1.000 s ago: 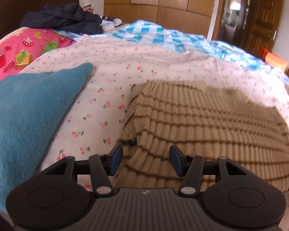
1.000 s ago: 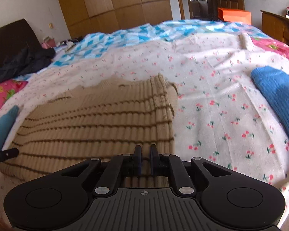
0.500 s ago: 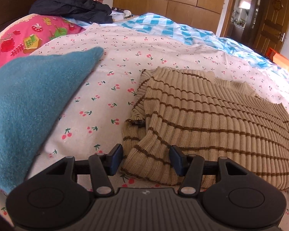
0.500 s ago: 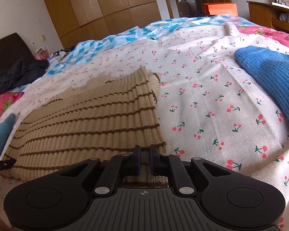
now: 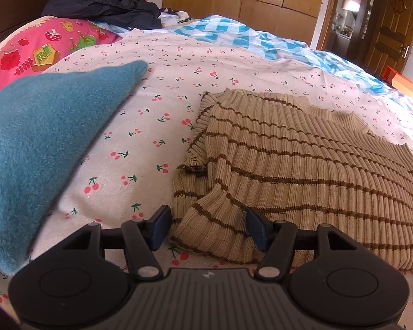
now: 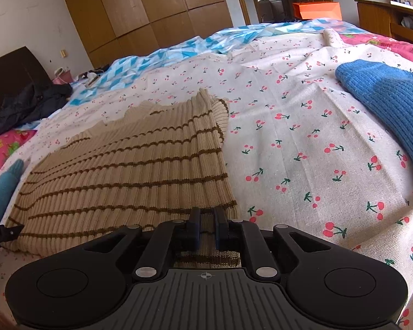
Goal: Fold small clothes
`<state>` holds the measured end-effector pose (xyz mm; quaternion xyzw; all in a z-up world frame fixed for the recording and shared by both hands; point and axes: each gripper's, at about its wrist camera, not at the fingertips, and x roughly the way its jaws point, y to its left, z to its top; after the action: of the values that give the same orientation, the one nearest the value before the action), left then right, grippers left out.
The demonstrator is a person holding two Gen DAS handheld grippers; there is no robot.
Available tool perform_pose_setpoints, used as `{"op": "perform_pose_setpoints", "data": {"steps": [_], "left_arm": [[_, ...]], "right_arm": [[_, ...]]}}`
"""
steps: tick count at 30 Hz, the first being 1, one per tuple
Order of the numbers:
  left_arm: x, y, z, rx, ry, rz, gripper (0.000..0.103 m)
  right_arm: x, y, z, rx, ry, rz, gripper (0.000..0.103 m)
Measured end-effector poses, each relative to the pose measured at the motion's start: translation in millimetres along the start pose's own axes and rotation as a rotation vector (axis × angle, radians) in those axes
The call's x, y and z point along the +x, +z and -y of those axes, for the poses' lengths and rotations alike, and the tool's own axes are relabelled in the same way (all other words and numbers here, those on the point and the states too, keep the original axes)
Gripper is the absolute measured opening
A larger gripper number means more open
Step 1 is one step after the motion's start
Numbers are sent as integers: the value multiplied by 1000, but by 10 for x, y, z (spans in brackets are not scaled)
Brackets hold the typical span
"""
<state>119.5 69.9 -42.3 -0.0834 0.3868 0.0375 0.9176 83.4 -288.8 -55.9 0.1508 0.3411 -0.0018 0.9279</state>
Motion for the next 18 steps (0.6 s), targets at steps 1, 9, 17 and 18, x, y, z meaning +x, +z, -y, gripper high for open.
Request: {"op": "perform_pose_setpoints", "data": {"steps": [1,9,17,18], "left_arm": [[-2,-3,-3,-2,-1,0,66],[-20,-4,-8,-17,-13,-3,69],[-36,-47,65,-73,37,3,70],[-54,-45,105,-46,48,10,69]], "right_arm": [[-8,-7,-1,-1,0,1,11],[-49,-45,-59,-37,-20,5,12],[-17,-12,-209,-7,-68,0,15],[-41,36,-253,-20,-44,2,15]]}}
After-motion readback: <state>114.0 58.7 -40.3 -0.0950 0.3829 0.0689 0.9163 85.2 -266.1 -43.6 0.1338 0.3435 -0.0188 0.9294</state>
